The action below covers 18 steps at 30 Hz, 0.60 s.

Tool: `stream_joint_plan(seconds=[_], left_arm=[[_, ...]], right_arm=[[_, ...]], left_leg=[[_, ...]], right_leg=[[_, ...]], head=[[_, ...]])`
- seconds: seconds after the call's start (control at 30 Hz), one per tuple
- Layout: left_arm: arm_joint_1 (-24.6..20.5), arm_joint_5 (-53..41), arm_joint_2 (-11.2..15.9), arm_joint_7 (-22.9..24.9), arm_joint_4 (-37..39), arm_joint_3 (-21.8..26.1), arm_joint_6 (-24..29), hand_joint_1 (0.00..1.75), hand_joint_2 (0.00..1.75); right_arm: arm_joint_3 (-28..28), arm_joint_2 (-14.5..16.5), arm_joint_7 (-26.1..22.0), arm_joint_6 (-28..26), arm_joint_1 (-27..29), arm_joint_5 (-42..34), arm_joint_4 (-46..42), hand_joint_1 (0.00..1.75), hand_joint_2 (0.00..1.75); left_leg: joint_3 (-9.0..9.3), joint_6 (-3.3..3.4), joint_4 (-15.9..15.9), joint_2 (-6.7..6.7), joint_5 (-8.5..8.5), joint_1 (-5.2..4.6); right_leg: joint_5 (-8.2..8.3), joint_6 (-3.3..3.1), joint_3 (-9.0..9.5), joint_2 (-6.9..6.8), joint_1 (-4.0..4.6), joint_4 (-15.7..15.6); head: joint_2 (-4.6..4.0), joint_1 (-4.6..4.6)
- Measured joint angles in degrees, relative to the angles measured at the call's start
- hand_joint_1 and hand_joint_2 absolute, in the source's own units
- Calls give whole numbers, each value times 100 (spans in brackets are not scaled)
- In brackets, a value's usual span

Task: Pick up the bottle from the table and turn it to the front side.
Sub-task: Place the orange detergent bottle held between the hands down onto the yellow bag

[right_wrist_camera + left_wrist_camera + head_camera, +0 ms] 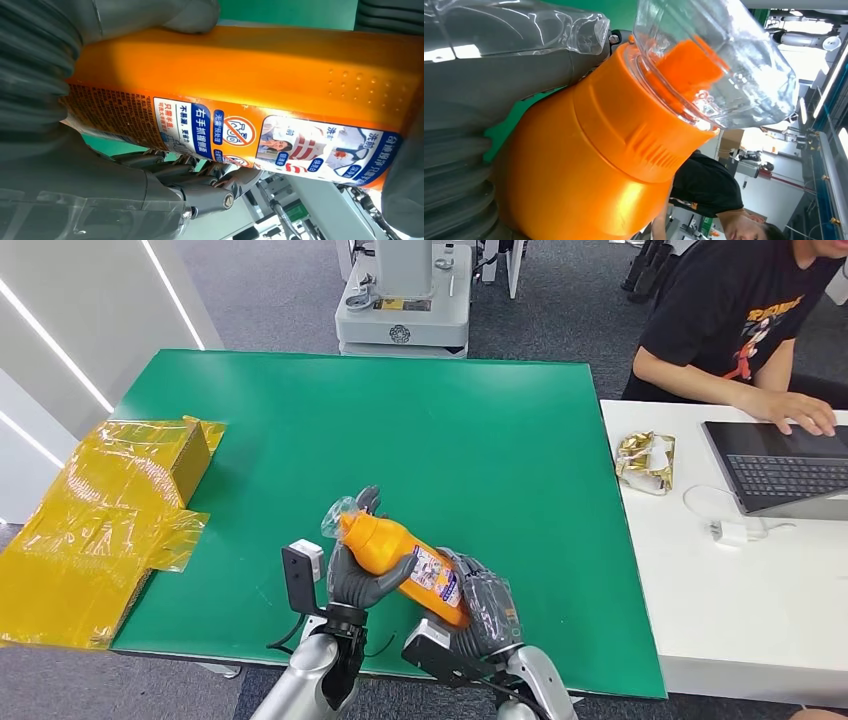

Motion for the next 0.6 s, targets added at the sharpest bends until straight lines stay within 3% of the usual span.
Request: stream_joint_plan(seconds=[0.4,0.43,0.57,0.6], left_arm=[[-3,-3,0,-8,92,0,-4,0,175],[-4,-4,0,-9,98,0,-4,7,175],[-3,-29,0,-20,101,0,-33,173,175],[-2,-34,-1,-31,101,0,-58,175,175]], right_arm=[[-19,-14,66,76,66,240,-50,175,175],[-20,-16,73,76,68,264,-51,175,175],[-34,-17,90,73,69,372,-67,175,175],[-38,-17,96,70,69,397,-74,175,175]], left_leg=[[0,0,0,2,0,0],[0,0,0,2,0,0],[0,0,0,2,0,0],[0,0,0,2,0,0]], right_leg=[[0,0,-1,2,0,0],[0,0,-1,3,0,0],[0,0,-1,3,0,0],[0,0,-1,3,0,0]], head=[[0,0],[0,0],[0,0],[0,1]])
